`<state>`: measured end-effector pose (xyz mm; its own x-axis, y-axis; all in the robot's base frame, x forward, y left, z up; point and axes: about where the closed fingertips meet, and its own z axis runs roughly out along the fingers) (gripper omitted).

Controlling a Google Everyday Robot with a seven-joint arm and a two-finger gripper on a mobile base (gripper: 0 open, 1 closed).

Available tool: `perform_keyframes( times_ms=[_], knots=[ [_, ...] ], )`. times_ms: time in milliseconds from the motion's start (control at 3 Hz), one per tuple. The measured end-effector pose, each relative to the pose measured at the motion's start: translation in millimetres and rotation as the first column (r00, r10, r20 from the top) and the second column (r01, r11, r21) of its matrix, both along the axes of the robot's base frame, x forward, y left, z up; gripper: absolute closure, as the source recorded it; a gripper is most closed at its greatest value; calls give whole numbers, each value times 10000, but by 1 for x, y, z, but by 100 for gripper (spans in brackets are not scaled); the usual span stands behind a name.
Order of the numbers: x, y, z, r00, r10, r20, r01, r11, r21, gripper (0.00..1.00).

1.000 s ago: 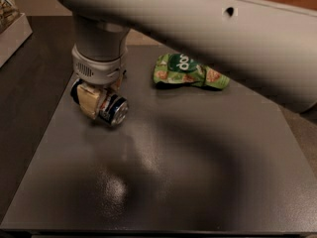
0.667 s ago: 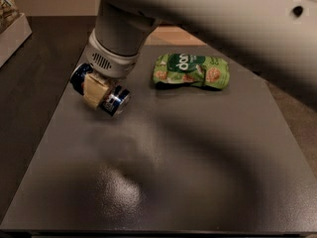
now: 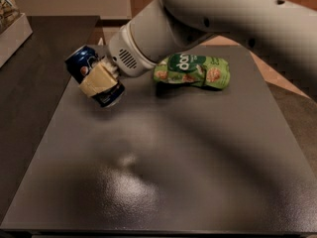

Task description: Place pepsi can upright

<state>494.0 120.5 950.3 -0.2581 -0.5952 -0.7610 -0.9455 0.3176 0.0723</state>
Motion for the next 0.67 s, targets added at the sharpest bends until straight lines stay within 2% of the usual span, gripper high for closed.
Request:
perform_keyframes(
  times_ms=[333,667],
  knots=[
    [-13,4,6,9952,972,116,-978,9808,1686,100],
    [-28,-1,4,9730,2118,917,-2281,9432,2416,100]
  ],
)
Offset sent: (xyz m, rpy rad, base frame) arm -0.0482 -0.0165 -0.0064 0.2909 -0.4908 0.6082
